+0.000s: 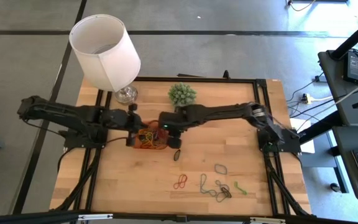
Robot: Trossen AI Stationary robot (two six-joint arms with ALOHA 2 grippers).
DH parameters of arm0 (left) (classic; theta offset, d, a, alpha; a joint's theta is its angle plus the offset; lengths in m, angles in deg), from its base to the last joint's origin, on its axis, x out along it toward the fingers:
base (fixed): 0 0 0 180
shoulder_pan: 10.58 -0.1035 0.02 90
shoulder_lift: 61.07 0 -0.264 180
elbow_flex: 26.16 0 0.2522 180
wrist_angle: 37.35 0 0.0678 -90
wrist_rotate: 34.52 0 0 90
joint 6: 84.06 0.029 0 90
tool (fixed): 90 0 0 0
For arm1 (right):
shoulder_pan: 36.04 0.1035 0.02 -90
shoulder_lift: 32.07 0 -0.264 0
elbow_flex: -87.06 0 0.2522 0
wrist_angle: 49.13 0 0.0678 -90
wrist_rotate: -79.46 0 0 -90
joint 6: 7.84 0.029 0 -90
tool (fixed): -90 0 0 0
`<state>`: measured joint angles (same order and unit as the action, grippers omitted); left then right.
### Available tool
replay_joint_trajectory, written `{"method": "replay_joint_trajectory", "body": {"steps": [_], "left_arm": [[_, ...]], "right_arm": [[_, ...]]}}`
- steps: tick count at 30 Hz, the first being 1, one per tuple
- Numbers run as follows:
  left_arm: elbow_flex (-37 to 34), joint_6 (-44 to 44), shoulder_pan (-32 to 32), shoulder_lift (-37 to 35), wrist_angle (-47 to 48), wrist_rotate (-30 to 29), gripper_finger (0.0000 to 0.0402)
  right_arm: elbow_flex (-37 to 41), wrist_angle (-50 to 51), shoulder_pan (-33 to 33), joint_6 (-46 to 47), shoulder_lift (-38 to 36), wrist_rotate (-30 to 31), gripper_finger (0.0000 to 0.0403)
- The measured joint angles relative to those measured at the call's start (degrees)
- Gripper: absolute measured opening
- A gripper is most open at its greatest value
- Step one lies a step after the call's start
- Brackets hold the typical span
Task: Pick and place rubber bands into bin
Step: Put the black rubber band into the orange bin
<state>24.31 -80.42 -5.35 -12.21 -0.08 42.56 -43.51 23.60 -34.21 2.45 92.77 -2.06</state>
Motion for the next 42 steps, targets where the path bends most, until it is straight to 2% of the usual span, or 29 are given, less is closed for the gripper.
{"method": "replay_joint_trajectory", "body": {"steps": [6,12,17,21,25,31,36,42], "left_arm": [[7.35,-5.24,4.49,12.58,0.29,-3.23,0.0002],[17.53,-7.06,7.83,25.97,0.10,-4.55,0.0001],[27.43,-7.62,9.04,36.51,1.57,-4.94,0.0003],[35.92,-8.48,9.42,44.48,6.85,-4.83,0.0005],[44.51,-11.85,9.30,52.07,15.90,-0.97,0.0025],[54.78,-14.95,7.80,62.97,25.56,4.84,0.0081],[60.12,-15.48,6.37,70.39,30.03,8.53,0.0118],[62.65,-10.59,5.35,75.37,32.17,9.08,0.0129]], "right_arm": [[28.55,-17.82,1.06,4.83,-18.40,0.11,0.0115],[54.88,-27.81,3.72,14.29,-39.14,0.03,0.0115],[72.70,-34.23,7.51,22.74,-54.43,0.07,0.0115],[83.51,-37.94,10.70,28.71,-64.25,0.05,0.0115],[91.06,-39.35,13.48,34.45,-71.79,0.02,0.0115],[97.66,-41.69,16.78,39.00,-78.65,0.02,0.0115],[100.34,-44.73,17.62,39.28,-80.16,0.04,0.0115],[101.23,-46.48,17.62,39.57,-80.16,0.04,0.0115]]}}
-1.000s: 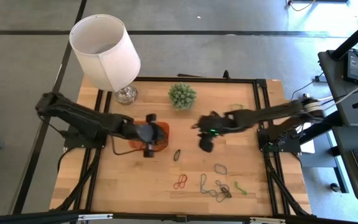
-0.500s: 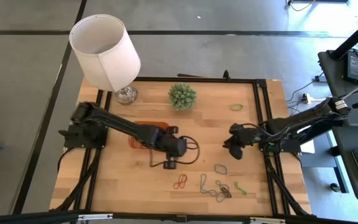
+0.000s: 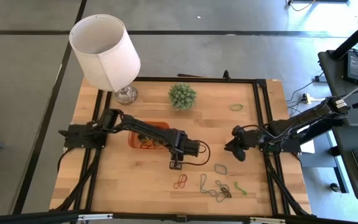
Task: Pick and place rubber bands into bin
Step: Put the black rubber band into the orange bin
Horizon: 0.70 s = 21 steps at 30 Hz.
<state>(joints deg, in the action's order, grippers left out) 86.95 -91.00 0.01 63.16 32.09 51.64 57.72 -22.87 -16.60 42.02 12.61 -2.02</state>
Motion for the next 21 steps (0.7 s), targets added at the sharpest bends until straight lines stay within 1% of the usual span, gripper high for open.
{"method": "replay_joint_trajectory", "body": {"steps": [3,7,10,13,17,21], "left_arm": [[0.26,2.08,-0.03,0.93,-0.03,-0.50,0.0129],[0.24,2.59,-0.22,1.83,0.84,-0.94,0.0129],[0.31,4.99,-0.21,2.54,0.60,-1.22,0.0129],[0.24,6.67,-0.08,3.20,0.69,-1.01,0.0123],[0.23,6.76,0.15,3.71,0.57,0.23,0.0093],[0.26,6.76,0.31,3.97,0.39,0.93,0.0042]], "right_arm": [[0.00,-0.50,-0.02,-0.63,-0.16,0.00,0.0115],[0.00,-0.70,-0.02,-1.07,-0.13,0.00,0.0115],[0.00,-0.75,-0.02,-1.89,-0.07,0.00,0.0115],[0.00,-1.17,-0.02,-2.21,0.00,0.00,0.0115],[0.00,-1.11,-0.02,-2.28,0.15,0.00,0.0115],[0.00,-1.09,-0.02,-2.39,0.15,0.00,0.0115]]}}
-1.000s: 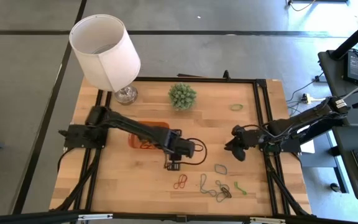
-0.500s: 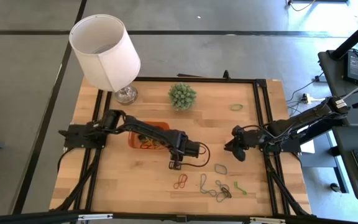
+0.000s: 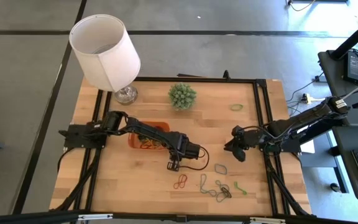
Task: Pick and place rubber bands into bin
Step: Put the black rubber band into the orange bin
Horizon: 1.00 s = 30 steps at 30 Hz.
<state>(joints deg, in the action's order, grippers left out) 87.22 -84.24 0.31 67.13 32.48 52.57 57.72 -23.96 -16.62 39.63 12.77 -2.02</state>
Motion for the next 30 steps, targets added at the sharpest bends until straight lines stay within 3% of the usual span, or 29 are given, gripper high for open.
{"method": "replay_joint_trajectory", "body": {"steps": [4,21,26,30], "left_arm": [[-0.07,0.16,0.21,0.04,0.00,0.78,0.0006],[9.55,0.98,0.33,0.09,4.89,-1.86,0.0001],[9.49,-0.54,0.42,0.11,5.89,1.18,0.0018],[9.49,-1.44,0.46,0.11,7.39,-2.57,0.0053]], "right_arm": [[0.00,0.00,0.00,-0.10,0.00,0.00,0.0115],[0.00,-0.03,-0.01,0.01,0.02,0.00,0.0115],[0.00,-0.03,0.00,0.03,0.02,0.00,0.0115],[0.00,-0.03,0.00,0.25,0.02,0.00,0.0115]]}}
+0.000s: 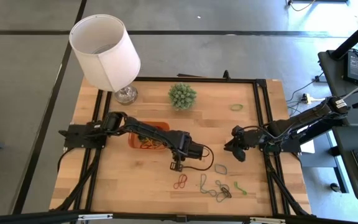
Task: Pick and place rubber bands into bin
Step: Put the black rubber band into the orange bin
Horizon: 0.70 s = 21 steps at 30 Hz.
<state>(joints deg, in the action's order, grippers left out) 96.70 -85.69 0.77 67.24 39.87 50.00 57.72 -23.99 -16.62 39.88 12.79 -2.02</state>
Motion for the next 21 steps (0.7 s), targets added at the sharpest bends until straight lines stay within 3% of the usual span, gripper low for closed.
{"method": "replay_joint_trajectory", "body": {"steps": [5,9,21], "left_arm": [[-0.09,-0.01,-0.71,0.00,2.27,-4.21,0.0095],[-1.63,1.30,-1.11,0.00,2.16,-4.00,0.0114],[-5.90,1.36,-0.85,0.00,-2.35,-1.04,0.0123]], "right_arm": [[0.00,-0.02,-0.02,-0.03,0.02,0.00,0.0115],[0.00,-0.26,-0.02,-0.03,0.02,0.00,0.0115],[-0.02,-0.47,-0.02,0.00,0.02,0.02,0.0115]]}}
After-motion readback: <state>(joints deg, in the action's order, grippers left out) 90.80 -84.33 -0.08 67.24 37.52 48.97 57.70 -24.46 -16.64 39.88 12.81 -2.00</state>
